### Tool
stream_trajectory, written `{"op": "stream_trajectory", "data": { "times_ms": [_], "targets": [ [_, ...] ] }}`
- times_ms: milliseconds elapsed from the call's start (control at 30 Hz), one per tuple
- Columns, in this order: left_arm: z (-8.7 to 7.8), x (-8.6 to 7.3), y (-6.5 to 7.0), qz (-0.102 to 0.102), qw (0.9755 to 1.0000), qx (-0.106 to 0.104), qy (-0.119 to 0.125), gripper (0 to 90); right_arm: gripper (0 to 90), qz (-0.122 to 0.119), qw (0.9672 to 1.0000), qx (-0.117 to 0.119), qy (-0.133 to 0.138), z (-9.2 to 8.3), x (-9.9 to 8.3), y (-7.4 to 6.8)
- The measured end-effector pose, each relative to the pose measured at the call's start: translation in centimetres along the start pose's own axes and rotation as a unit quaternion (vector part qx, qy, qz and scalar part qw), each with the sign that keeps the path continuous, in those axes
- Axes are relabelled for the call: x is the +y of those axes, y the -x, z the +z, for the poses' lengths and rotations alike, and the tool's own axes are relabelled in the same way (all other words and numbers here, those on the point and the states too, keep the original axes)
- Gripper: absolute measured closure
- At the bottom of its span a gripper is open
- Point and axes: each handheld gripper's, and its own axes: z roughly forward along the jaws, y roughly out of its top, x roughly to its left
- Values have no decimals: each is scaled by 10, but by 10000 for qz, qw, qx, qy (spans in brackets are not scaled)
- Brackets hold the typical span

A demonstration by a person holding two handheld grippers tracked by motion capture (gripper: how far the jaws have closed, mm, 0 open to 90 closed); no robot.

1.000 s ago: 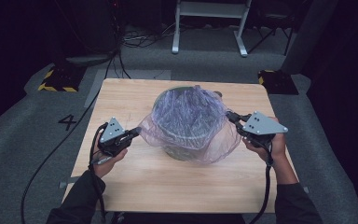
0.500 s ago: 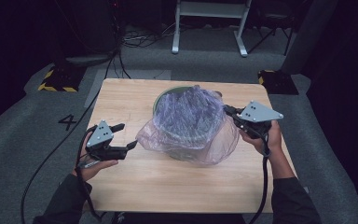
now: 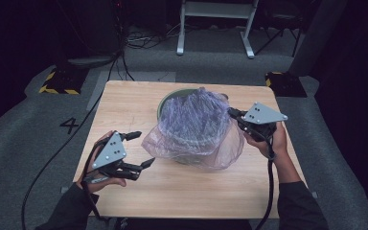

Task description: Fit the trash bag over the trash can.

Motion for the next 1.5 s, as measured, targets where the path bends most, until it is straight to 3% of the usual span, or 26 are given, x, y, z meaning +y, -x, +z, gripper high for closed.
{"op": "stream_trajectory", "data": {
  "times_ms": [100,200,300,367,433,567,700,867,967,1067,1200,1367,1500],
  "targets": [
    [14,4,6,116,9996,-147,-223,150,900,25,10000,-2,-41,1,-1,2],
    [25,8,5,186,9994,-10,-282,167,900,47,10000,11,-72,3,-2,3],
    [33,10,-1,216,9991,124,-355,296,900,69,9999,20,-83,4,-2,4],
    [40,8,-9,141,9986,243,-459,441,900,71,9999,18,-91,5,-2,4],
    [41,5,-16,29,9993,124,-346,561,900,74,9999,14,-107,6,-2,5],
    [41,1,-27,-144,9998,139,-97,749,900,78,9999,10,-141,9,-2,7],
    [38,0,-36,-173,9995,238,101,889,900,94,9998,22,-154,12,-3,9],
    [29,4,-50,-361,9981,298,397,897,900,144,9998,12,-131,16,-2,15],
    [25,7,-63,-591,9960,319,582,897,900,229,9996,55,-120,20,-2,21],
    [26,7,-74,-764,9944,397,619,897,900,316,9994,42,-126,26,-1,27],
    [32,5,-89,-998,9920,543,550,898,900,545,9984,40,-152,35,-2,38],
    [43,1,-108,-1308,9874,718,533,898,893,929,9955,43,-177,46,-7,52],
    [57,-4,-119,-1448,9853,835,344,899,867,1169,9929,-13,-231,60,-12,60]
  ]
}}
